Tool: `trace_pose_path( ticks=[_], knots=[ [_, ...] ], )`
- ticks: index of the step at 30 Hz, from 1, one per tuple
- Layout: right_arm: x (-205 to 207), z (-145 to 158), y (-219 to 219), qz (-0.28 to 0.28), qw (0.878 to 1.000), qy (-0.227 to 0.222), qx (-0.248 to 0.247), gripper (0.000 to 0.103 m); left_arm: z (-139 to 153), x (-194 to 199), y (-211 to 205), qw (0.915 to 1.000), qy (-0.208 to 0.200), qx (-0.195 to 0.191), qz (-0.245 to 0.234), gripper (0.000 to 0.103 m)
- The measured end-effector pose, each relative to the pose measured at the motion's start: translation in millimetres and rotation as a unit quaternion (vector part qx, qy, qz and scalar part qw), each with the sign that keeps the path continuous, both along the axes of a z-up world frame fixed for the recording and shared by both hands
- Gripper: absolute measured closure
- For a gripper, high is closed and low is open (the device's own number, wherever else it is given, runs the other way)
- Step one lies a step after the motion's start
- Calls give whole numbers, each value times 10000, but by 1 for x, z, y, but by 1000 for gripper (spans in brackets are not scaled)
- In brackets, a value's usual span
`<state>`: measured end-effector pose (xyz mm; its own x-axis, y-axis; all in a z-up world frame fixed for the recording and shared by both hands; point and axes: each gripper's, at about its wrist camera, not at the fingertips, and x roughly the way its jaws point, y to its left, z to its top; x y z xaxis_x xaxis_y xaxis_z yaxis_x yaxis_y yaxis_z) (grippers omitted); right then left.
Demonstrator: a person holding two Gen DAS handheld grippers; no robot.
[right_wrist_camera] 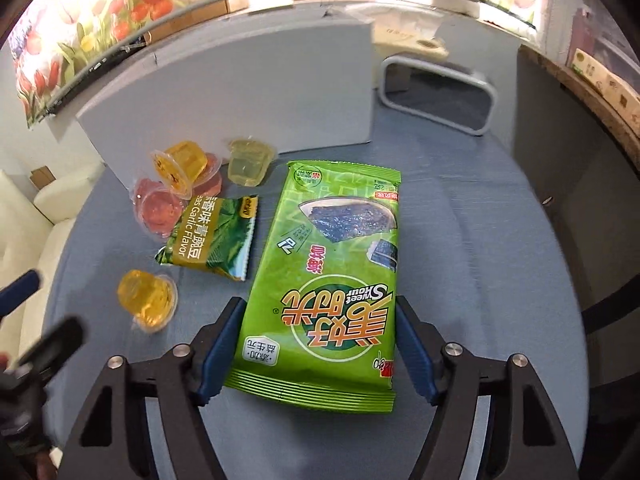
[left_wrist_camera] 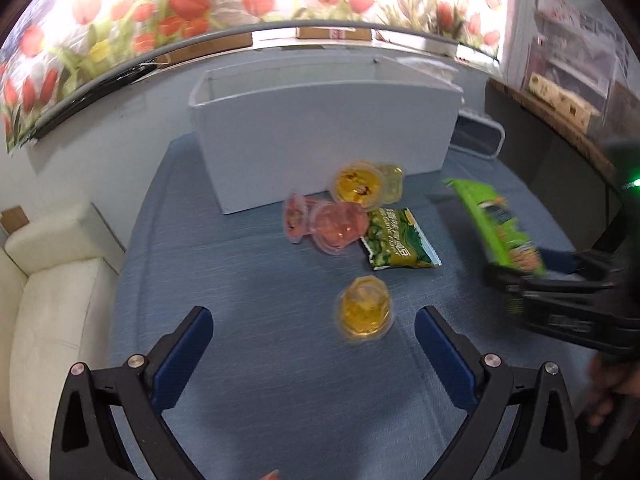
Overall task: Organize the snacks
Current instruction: 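Carry the seaweed bag into the white box and open the right tool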
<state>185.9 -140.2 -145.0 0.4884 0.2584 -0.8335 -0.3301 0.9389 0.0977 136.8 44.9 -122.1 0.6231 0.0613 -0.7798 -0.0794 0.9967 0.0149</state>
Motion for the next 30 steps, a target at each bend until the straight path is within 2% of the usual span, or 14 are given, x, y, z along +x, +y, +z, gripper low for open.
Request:
trace_pose_path(
  ticks=[6, 13, 15, 16, 18, 26, 30],
  knots=[
    [-8, 19, -33, -55, 9998, -99, 135, 26, -20, 23, -22, 9997, 138, 141, -113, 0],
    [-12, 22, -63, -236, 9993, -31, 300, 26, -39, 35, -33, 9994, 307, 169, -64, 1],
    [-12, 21, -66, -266, 9992, 5, 308, 26, -42, 36, -31, 9993, 356, 128, -24, 18],
    [-13, 20, -66, -279, 9991, 18, 311, 26, -42, 34, -29, 9994, 345, -70, -19, 24],
    [-12, 18, -66, -281, 9990, 30, 338, 26, -39, 33, -26, 9994, 313, -134, 69, 51],
    [-15, 19, -57, -159, 9991, -20, 394, 26, -33, 22, -14, 9967, 340, -735, -21, 52],
    [-14, 23, -49, -34, 9991, -71, 425, 26, -11, 10, -10, 9972, 170, -730, -71, 52]
  ],
)
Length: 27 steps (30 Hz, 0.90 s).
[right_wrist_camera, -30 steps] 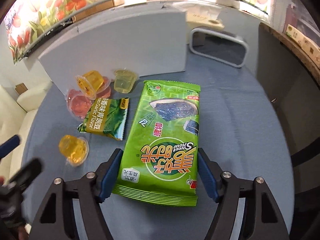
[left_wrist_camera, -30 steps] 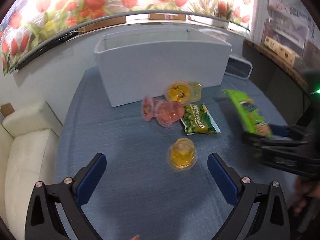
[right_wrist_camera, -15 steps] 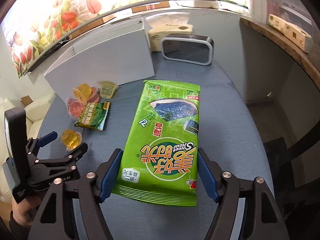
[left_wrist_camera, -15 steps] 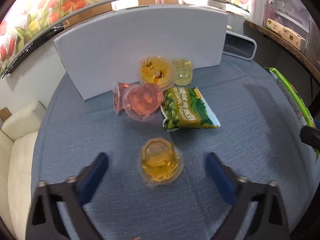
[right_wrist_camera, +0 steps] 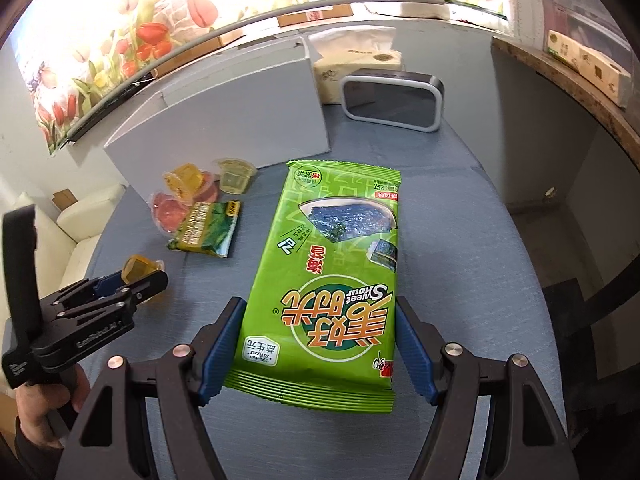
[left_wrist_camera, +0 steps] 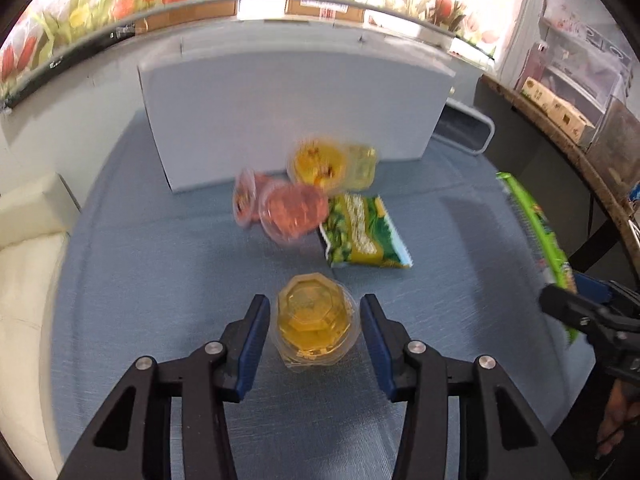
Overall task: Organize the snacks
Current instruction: 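Carry the seaweed bag into the white box and open the right tool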
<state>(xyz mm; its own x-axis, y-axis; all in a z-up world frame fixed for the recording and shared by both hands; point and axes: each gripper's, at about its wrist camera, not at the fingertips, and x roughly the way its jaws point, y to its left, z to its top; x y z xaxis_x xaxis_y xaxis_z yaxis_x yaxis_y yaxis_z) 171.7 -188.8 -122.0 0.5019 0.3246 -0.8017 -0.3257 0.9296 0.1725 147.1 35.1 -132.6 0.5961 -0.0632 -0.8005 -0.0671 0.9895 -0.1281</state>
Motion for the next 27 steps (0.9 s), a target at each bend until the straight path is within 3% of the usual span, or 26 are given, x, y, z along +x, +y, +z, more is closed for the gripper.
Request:
trace_pose_path(
  ticks=[9, 16, 21, 27],
  knots=[
    [28, 49, 44, 504, 9972, -524, 179, 26, 84, 13, 26, 9977, -680, 39, 29, 52],
    [93, 98, 99, 1001, 9894, -1021, 236, 26, 139, 80, 57, 9929, -1130, 331, 139, 52],
    [138, 114, 142, 1439, 9801, -1345, -230, 26, 145, 135, 79, 9946, -1018, 175, 119, 51],
    [191, 96, 163, 1519, 9819, -961, -596, 25, 120, 187, 89, 9976, -678, 43, 166, 49]
  ],
)
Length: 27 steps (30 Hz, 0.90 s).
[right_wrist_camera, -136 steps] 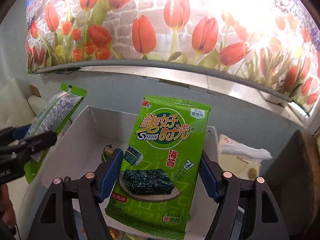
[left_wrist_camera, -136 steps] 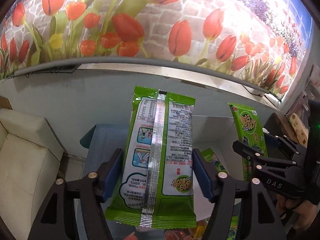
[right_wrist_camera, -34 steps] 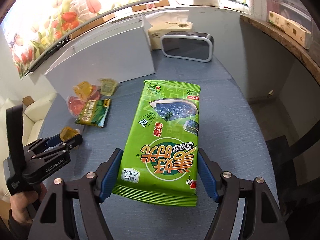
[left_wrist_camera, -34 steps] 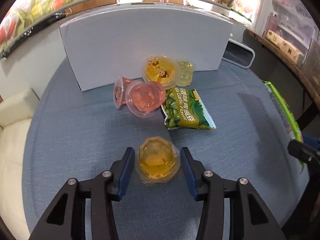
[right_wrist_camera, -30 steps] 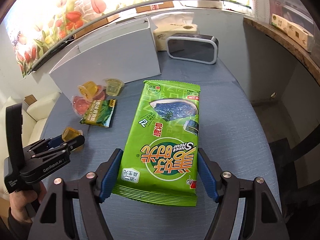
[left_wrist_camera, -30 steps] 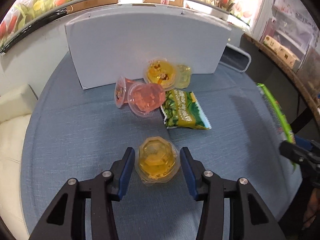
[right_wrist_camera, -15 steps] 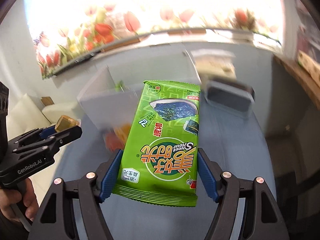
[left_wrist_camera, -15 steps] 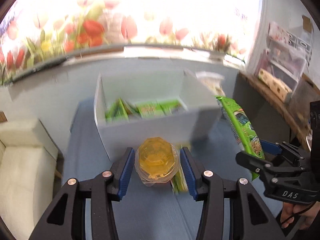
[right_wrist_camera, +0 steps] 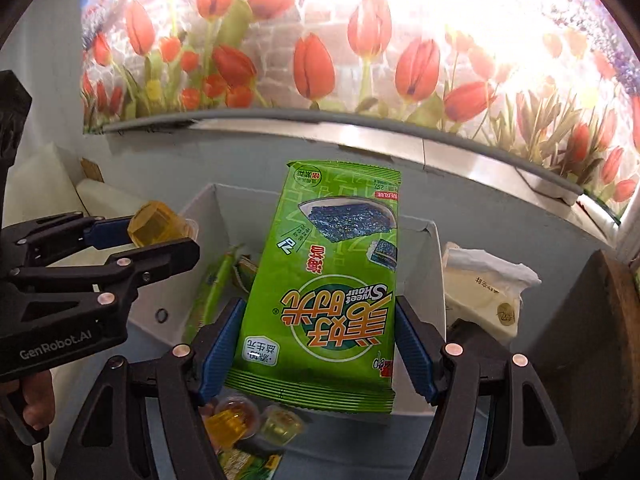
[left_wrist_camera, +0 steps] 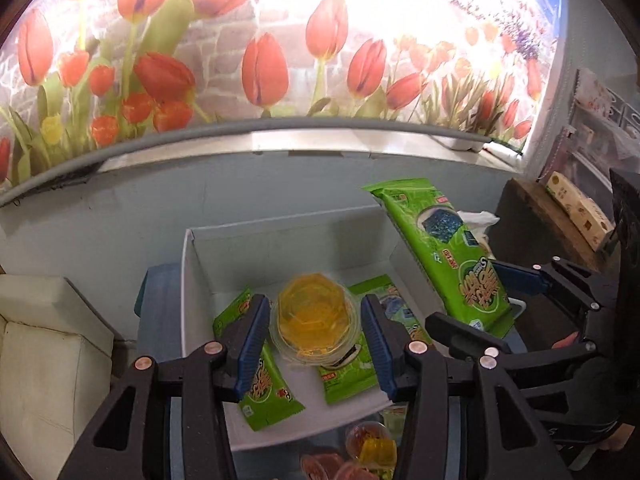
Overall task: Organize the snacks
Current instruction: 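Carry the seaweed bag into the white box and open the right tool, then grasp the small garlic-pea bag with the right tool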
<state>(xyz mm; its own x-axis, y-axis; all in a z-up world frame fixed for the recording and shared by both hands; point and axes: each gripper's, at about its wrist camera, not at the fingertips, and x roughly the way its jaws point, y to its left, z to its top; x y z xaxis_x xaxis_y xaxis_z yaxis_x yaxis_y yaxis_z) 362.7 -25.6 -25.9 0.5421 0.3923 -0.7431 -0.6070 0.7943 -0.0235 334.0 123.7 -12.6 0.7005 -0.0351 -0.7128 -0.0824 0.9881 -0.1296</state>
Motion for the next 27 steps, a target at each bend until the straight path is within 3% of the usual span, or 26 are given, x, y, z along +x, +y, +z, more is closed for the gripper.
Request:
trace_pose_path(
  ticks=[1, 3, 5, 8, 14, 21, 27],
  knots=[
    [4, -4, -3, 0, 9999, 107, 67, 23, -8, 6, 0, 10000, 79, -9, -8, 46],
    [12, -11, -6, -29, 9997, 203, 97, 17, -18, 11, 3, 9997, 147, 101, 158, 19],
    [14, -15, -13, -70, 9999, 88, 46, 7, -25, 11, 8, 9994, 168, 116, 276, 0],
    [16, -19, -26, -213, 9997, 93, 99, 7, -31, 10, 13, 9995, 193, -115, 199, 0],
    [1, -20, -38, -291, 9994, -38, 193, 7, -26, 1, -5, 9994, 165, 295, 5, 0],
    [-45, -25, -59, -278, 9988, -200, 341, 7, -17, -31, -24, 9979, 77, 634, -104, 0],
    [-91, -49, -75, -241, 9988, 10, 428, 7, -13, -80, -28, 9995, -52, 312, -8, 0]
  ],
)
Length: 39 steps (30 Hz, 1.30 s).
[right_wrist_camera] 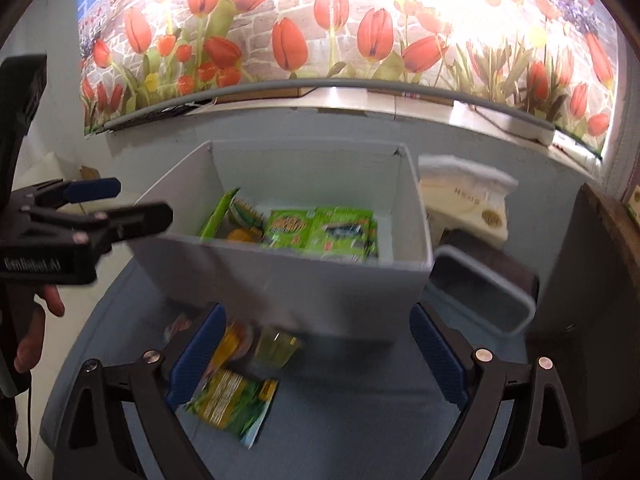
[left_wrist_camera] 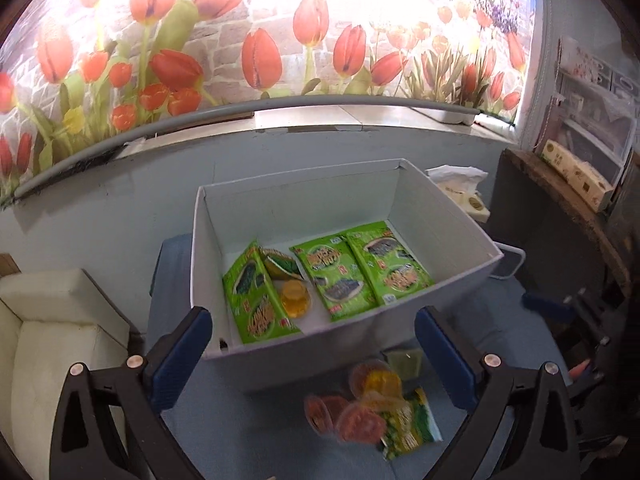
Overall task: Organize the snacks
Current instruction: 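Grasp the small garlic-pea bag with the right tool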
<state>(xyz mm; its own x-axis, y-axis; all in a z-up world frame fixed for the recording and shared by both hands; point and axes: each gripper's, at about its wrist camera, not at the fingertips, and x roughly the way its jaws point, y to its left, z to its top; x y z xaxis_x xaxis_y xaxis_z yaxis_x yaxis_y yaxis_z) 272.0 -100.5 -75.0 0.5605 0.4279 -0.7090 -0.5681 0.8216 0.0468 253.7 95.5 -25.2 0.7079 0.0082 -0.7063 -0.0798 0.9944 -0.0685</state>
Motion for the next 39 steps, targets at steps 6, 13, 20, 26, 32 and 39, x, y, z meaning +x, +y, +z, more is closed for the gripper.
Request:
trace_pose_path(
  ticks=[6, 13, 20, 26, 32, 39],
  knots=[
    [-35, -39, 1, 135, 9989, 437, 47, 7, 0, -60, -9, 9998, -129, -163, 7, 0],
    [-49, -77, 21, 259, 9968, 755, 29, 7, -17, -128, -7, 9984, -106, -516, 194, 0],
    [-43, -90, 42, 208, 9956, 915, -36, 7, -34, -165, 1, 9978, 19, -561, 341, 0],
    [-38, -98, 61, 82, 9961, 863, -160, 11, -40, -174, 5, 9975, 43, -586, 386, 0],
    [-40, -95, 64, 21, 9970, 757, -173, 38, -44, -169, 7, 9971, 61, -669, 366, 0],
    [-58, -85, 39, 23, 9975, 695, -142, 46, -54, -142, -5, 9979, 160, -563, 285, 0]
  ],
)
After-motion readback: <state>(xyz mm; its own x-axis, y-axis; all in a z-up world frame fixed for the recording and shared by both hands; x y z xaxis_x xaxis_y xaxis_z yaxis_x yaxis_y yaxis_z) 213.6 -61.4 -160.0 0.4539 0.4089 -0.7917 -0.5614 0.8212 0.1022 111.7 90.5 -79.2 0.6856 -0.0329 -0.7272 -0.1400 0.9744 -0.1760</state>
